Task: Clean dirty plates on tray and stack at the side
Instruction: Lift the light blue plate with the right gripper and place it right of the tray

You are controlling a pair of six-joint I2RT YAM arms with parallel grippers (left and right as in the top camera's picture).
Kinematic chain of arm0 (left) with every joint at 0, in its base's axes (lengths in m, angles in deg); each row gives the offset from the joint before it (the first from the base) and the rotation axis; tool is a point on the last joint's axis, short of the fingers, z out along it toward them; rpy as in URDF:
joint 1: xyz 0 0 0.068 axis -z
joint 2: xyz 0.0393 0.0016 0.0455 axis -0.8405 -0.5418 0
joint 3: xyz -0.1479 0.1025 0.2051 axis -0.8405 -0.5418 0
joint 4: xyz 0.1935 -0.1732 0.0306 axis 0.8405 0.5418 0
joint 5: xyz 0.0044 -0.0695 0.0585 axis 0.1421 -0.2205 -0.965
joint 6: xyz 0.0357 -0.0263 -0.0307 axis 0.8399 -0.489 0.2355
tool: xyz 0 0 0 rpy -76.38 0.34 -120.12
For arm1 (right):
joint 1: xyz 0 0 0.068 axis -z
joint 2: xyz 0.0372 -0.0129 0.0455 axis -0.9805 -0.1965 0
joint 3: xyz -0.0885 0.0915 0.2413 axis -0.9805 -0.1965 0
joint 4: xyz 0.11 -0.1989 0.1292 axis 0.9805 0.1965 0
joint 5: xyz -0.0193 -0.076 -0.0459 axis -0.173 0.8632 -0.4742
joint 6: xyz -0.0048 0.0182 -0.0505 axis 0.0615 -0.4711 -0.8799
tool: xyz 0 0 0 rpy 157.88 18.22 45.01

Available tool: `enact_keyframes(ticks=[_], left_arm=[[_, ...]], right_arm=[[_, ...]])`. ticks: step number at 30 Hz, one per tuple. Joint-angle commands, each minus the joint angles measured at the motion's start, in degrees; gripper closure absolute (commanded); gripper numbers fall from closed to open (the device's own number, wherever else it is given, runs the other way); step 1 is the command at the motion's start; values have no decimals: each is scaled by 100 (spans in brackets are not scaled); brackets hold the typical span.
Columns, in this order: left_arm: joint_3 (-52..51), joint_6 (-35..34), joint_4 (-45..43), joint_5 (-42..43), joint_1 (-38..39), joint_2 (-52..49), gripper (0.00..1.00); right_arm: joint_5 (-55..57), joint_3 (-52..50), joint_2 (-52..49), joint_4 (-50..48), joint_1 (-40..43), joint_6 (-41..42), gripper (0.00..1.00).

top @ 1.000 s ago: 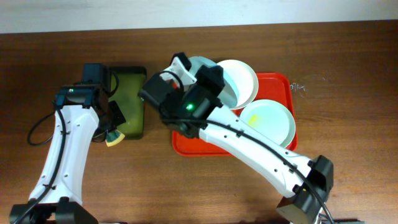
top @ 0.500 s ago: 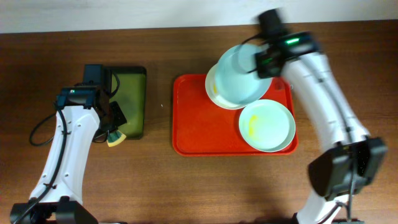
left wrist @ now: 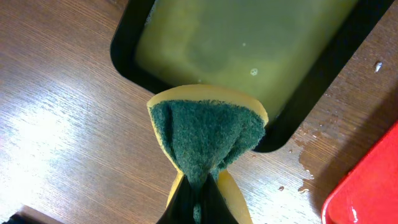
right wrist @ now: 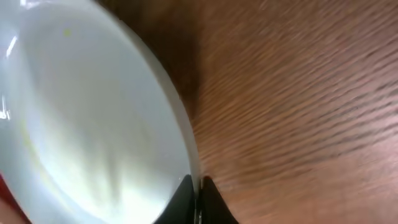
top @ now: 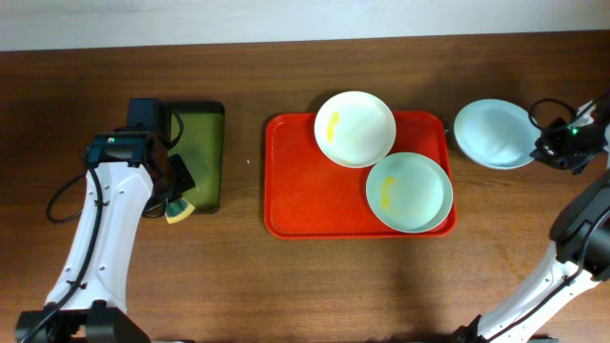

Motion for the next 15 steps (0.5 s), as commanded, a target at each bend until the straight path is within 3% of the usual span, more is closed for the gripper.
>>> enact_keyframes(ticks=[1,2,4,7,9,11,15], left_arm=[[-35,90,-17,0,-9,57,100],[-35,92,-13,-2,-9,57,100],[-35,92,4,0,-9,57,100],[-35,90,-22,0,-9,57,100],[-35,92,-61,0,-9,57,100],[-35,90,-96,2,-9,57,100],[-35,92,-92,0,-9,57,100]], right_arm=[[-136,11,2,-52,13,-2,44],[-140,114,9,68,15,24,31],[-457,575,61,472,2,170,30],[-1851,1392,221,872,-229,129,31],[-2361,1676,337,1003,-750,-494,30],[-2079,1639,326,1141,-1405,-1180,12],[-584,1043,101,555,-2966,-1231,13]])
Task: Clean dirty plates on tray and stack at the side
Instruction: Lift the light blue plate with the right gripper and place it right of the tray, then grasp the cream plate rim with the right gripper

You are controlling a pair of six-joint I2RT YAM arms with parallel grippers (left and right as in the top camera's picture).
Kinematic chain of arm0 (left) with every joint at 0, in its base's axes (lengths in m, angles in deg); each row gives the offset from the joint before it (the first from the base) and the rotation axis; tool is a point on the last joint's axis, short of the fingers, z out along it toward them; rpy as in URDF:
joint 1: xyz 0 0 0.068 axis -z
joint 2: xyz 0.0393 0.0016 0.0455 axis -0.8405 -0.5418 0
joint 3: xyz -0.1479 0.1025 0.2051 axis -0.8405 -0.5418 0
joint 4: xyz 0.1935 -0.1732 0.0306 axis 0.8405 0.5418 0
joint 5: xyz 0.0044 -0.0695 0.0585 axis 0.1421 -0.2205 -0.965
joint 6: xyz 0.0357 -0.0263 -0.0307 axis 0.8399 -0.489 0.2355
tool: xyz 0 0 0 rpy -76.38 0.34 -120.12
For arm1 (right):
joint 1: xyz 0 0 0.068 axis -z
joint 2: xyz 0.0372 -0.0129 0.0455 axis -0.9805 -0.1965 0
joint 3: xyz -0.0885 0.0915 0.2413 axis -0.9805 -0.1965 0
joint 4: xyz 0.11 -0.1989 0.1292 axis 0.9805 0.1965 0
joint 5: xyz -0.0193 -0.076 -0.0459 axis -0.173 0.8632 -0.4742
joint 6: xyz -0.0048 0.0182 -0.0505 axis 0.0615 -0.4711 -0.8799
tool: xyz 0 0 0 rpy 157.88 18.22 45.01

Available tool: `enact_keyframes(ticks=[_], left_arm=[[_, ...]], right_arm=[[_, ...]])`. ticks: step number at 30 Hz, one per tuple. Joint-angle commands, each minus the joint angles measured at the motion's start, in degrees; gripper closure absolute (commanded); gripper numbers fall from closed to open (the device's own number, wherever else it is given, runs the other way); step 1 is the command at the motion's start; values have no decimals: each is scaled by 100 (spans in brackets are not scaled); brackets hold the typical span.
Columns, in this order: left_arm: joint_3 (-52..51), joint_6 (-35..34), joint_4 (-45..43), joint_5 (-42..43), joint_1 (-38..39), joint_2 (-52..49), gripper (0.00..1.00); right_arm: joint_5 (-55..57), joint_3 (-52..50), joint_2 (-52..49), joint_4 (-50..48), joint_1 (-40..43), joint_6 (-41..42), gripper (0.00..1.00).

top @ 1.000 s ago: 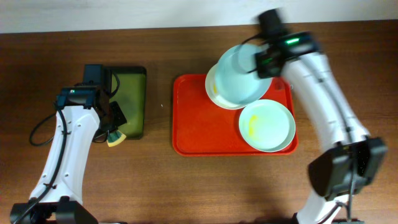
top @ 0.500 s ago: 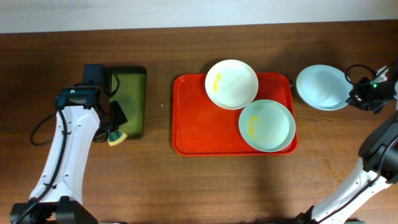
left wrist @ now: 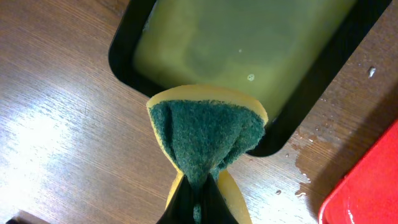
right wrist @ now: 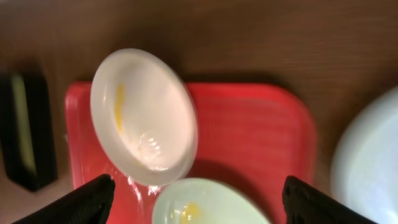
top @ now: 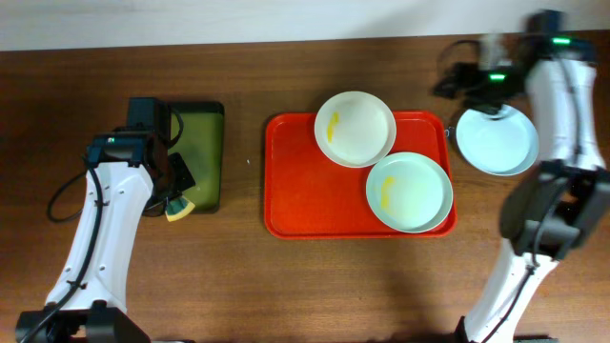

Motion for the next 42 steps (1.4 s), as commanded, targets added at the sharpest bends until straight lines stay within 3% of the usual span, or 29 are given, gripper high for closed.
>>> enact_keyframes(ticks=[1,8,11,13,16,17,19,25,29,37,42], left_arm=[[-33,92,-4,0,-9,57,100],[-35,92,-4,0,-9,57,100],[-35,92,-31,0,-9,57,100],[-35,92,-26,0,-9,57,100],[-35,92,-28,0,-9,57,100],[-35,92,-28,0,-9,57,100],[-35,92,-28,0,-9,57,100],[-35,90,-33,0,-9,57,100],[-35,92,-31,2,-9,57,100],[-35,90,-59,24,-9,57,100],[-35,90,-61,26,-9,57,100]], right_arm=[[1209,-599,-186,-514,-955,315,13],[2450,-1268,-251,-1390,-1626,507,28],[2424,-1692,-251,-1891,-1635,503,32],[2393,-1812,-251,-2057,-1635,503,46],[1926,-1812,-251,-2140,-1635,505,75],[1786,-1812,-251,-2142,-1637,505,89],[1650,-1812,-251,-2138,-1646,505,96],[1475,-1821,-251,-1777,-1982,501,96],[1565,-1823,-251,-1764,-2197,503,65],[1582,-1832,-323,-2105,-2214,505,62],[1576,-1832,-507,-2122,-2214,503,64]])
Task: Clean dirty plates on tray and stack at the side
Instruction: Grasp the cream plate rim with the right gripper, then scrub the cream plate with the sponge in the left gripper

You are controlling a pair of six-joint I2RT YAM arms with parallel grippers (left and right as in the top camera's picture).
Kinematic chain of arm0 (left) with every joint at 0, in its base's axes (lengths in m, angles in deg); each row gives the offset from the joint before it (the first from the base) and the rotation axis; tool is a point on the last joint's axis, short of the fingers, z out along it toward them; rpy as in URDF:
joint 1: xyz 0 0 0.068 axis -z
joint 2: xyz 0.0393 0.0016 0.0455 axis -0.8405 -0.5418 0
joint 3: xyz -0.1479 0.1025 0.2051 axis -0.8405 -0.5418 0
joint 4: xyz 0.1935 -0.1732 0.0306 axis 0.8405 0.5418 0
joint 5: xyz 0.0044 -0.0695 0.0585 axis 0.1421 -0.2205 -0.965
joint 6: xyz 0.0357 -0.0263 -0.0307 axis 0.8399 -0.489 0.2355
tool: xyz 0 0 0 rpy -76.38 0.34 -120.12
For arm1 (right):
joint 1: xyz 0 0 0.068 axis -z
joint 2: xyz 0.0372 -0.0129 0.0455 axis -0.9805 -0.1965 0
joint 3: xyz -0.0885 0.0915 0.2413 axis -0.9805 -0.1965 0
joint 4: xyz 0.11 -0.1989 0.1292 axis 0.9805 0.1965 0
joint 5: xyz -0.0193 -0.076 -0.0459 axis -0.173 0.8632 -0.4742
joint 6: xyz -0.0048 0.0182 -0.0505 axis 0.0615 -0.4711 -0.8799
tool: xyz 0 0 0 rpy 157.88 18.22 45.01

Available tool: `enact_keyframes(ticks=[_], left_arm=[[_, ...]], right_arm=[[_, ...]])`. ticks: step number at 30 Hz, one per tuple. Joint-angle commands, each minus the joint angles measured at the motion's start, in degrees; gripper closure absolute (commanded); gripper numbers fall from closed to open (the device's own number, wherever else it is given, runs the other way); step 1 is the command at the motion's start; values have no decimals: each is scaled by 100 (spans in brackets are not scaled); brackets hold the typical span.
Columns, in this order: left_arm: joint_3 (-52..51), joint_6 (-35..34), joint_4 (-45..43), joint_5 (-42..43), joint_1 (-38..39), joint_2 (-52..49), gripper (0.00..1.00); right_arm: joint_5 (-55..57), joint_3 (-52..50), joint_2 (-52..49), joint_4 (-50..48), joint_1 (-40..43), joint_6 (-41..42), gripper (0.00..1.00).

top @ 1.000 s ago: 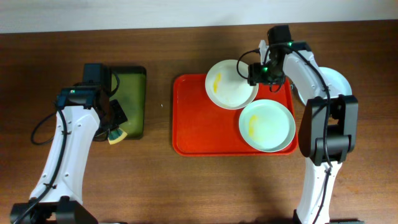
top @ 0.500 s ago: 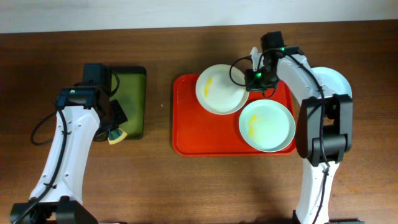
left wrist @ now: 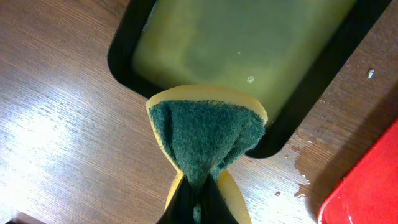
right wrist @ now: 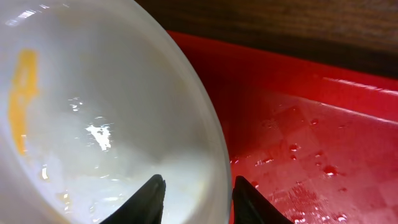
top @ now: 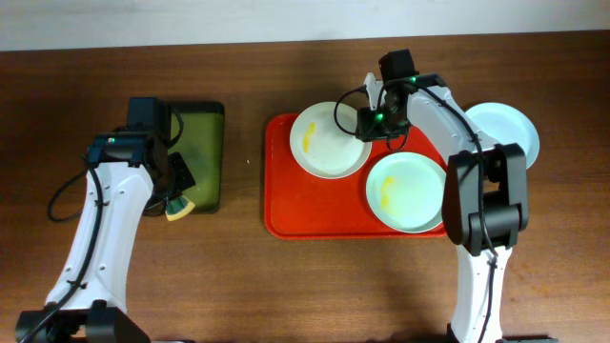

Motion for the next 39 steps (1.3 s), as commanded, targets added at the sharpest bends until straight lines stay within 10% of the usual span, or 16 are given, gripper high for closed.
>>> enact_keyframes(ticks=[1,17,22,26,34,39], left_arm=[[-24,92,-22,94,-9,57,100],[-28,70,-1025,1585,820,-146,100],[-28,9,-1604,1593,1650,-785,100],[-28,7,-2249,2065,2083,-1325,100],[-28,-341,-3788,2050,2625,-2439,100],[-26,-339,-3259,-177,2614,-2708,100]], right_arm=[[-44,-50,-168,57,-7,26,83],[-350,-87,-170,1569,-588,26,96],[-240,-396,-170,1104,-588,28,71],[-240,-525,-170,903,-588,94,96],[-243,-525,-170,807,-588,177,96],[-240,-522,-170,802,-588,177,96]])
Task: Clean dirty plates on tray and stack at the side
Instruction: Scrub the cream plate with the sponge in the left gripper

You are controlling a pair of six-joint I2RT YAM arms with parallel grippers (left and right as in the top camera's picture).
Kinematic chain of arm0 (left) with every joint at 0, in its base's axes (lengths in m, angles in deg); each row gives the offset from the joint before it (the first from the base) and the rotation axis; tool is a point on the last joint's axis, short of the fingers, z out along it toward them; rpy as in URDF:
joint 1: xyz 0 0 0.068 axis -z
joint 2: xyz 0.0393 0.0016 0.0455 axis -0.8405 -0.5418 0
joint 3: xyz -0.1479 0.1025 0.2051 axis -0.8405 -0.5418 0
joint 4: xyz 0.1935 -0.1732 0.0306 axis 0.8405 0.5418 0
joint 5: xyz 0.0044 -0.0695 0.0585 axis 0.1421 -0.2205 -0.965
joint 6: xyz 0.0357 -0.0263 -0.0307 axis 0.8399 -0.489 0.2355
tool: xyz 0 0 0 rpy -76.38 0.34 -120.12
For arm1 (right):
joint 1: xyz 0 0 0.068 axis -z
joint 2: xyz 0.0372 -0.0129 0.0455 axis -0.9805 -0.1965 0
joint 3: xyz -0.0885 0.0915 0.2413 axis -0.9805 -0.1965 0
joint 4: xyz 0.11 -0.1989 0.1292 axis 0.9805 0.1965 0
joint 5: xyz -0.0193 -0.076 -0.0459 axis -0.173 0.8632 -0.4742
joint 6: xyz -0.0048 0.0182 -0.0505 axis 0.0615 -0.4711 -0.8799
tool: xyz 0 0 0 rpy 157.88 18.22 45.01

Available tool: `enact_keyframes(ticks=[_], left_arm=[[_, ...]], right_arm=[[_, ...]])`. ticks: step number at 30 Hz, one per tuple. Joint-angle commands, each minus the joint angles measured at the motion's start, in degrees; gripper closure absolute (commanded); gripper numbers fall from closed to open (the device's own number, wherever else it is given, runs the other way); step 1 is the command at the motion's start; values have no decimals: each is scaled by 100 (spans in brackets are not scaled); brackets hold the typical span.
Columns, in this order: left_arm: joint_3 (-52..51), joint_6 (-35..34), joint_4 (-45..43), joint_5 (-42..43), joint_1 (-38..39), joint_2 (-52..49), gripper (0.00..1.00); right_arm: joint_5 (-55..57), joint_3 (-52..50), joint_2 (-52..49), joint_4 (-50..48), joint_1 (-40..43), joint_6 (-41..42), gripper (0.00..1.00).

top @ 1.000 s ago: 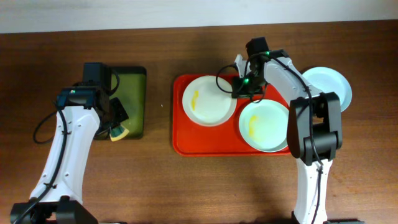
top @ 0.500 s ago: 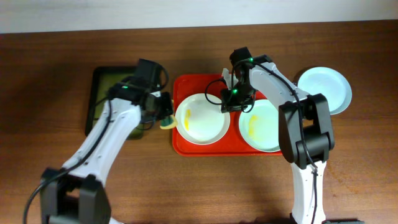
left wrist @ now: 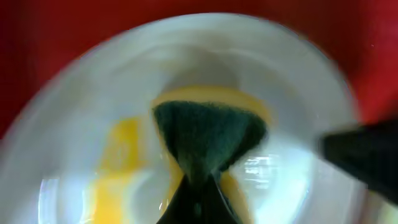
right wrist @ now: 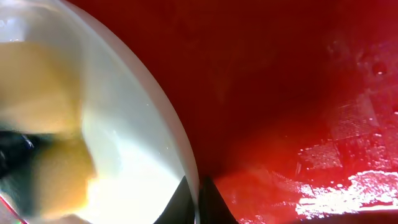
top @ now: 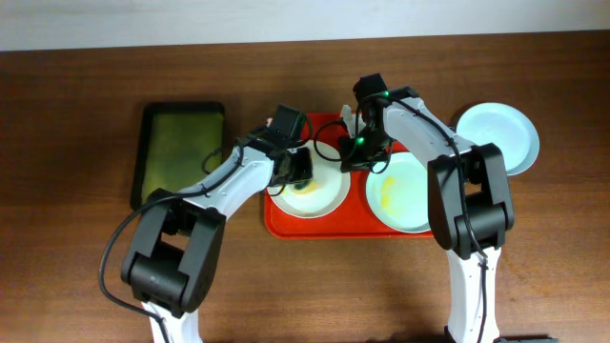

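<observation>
A white plate (top: 319, 193) with a yellow smear (left wrist: 118, 165) lies on the left half of the red tray (top: 286, 224). My left gripper (top: 299, 172) is shut on a green-and-yellow sponge (left wrist: 208, 134), which is pressed into that plate. My right gripper (top: 354, 158) is shut on the plate's right rim (right wrist: 186, 155), one finger on each side. A second pale plate (top: 408, 193) with a yellow stain sits on the tray's right half. An unstained pale plate (top: 498, 136) rests on the table to the right of the tray.
A black basin (top: 179, 152) of greenish water stands on the table left of the tray. Both arms cross over the tray's back half. Water drops glisten on the tray floor (right wrist: 348, 118).
My left gripper has moved with the sponge from beside the basin to inside the white plate. My right gripper, then open astride the plate's rim, is now shut on it. The plate sits nearer the tray's front left.
First my right gripper was shut on a pale plate's rim right of the tray, while the left held the sponge by the basin. Then the right was open behind the tray, that plate left on the table. Later it straddled the white plate's rim; now it grips it, sponge inside.
</observation>
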Motion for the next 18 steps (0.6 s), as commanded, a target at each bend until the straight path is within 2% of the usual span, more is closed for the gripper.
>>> enact_keyframes(ticks=[1,4,7,9,13,18], left_arm=[[-20,-33,516,-1851,-55,-162,100],[131,-31,977,-2256,-184,-11,100],[358,-33,1176,-2223,-214,291,100],[468,-33,1191,-1707,-199,616,100],[450,-33,1119,66,-136,883,100],[219,-33,1108,-24,186,516,100]], right_arm=[[365,-157,-136,-61,-20,63,96],[365,-157,-136,-74,-20,66,96],[365,-157,-136,-79,-20,66,96],[365,-157,-136,-83,-20,66,96],[363,-157,-136,-105,-20,66,96],[363,-157,-136,-103,-20,66,96]])
